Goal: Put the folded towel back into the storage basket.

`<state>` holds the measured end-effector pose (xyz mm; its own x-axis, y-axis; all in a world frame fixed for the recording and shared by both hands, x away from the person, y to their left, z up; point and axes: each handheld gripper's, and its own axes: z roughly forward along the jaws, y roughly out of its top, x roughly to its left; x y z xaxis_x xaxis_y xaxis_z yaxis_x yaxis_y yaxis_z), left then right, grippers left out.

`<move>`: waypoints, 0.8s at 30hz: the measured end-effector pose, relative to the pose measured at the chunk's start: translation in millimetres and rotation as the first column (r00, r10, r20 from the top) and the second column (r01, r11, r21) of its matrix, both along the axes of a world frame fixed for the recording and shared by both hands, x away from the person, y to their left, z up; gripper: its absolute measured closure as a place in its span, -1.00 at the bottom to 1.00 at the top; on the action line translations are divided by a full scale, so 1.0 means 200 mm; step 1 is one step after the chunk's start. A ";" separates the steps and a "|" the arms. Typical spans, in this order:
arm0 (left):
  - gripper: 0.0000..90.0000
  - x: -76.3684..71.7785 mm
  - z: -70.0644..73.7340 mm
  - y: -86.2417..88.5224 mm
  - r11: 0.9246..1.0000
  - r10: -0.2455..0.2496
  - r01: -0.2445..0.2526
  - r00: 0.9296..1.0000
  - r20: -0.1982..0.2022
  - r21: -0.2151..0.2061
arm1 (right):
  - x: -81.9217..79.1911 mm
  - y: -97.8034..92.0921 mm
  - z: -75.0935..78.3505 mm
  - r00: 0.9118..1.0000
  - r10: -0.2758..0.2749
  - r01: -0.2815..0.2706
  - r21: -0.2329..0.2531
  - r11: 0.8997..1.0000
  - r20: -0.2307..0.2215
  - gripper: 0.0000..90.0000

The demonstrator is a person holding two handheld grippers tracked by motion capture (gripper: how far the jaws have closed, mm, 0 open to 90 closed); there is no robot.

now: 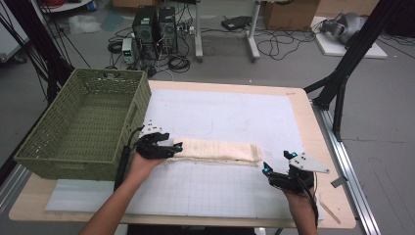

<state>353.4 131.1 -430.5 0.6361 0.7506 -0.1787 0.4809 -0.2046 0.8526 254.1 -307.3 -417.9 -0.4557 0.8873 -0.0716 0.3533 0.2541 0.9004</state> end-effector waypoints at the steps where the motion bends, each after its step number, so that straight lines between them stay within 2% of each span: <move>1: -0.33 0.01 -0.01 0.00 1.000 0.002 -0.002 1.000 -0.010 0.009 | 0.00 0.00 0.00 1.000 0.000 0.000 -0.002 1.000 0.000 -0.64; 9: -0.29 0.03 -0.07 -0.04 0.997 -0.013 0.018 0.997 -0.076 0.073 | 0.00 -0.01 0.00 1.000 0.000 0.000 -0.001 1.000 -0.002 -0.63; 13: -0.20 0.02 -0.08 -0.06 0.991 -0.037 0.050 0.994 -0.106 0.126 | 0.00 -0.01 0.00 1.000 -0.002 0.002 0.001 1.000 -0.007 -0.63; 14: -0.13 0.01 -0.08 -0.06 0.989 -0.034 0.048 0.994 -0.100 0.137 | 0.00 -0.01 0.00 1.000 0.003 -0.003 -0.001 1.000 -0.004 -0.63; 16: -0.12 0.01 -0.08 -0.07 0.988 -0.020 0.034 0.996 -0.088 0.151 | 0.00 -0.01 0.00 1.000 0.002 -0.002 -0.002 1.000 -0.004 -0.63; 18: -0.04 0.00 -0.08 -0.08 0.981 -0.020 0.033 0.997 -0.071 0.191 | 0.00 0.00 0.00 1.000 0.000 0.000 0.002 1.000 -0.006 -0.63; 20: 0.03 -0.01 -0.07 -0.09 0.977 -0.017 0.032 0.997 -0.071 0.211 | 0.00 0.00 0.00 1.000 0.000 0.000 0.001 1.000 -0.006 -0.63; 23: 0.27 -0.02 -0.07 -0.10 0.976 -0.030 0.046 0.997 -0.078 0.215 | 0.00 -0.01 0.00 1.000 -0.004 0.004 -0.002 1.000 -0.009 -0.62; 24: 0.28 -0.02 -0.07 -0.10 0.976 -0.030 0.046 0.997 -0.078 0.215 | 0.00 -0.01 0.00 1.000 -0.005 0.005 -0.003 1.000 -0.003 -0.62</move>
<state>348.9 110.8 -444.1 0.6560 0.7522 -0.0626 0.5293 -0.3993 0.7486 254.3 -308.7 -418.0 -0.4518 0.8892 -0.0728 0.3573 0.2551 0.8984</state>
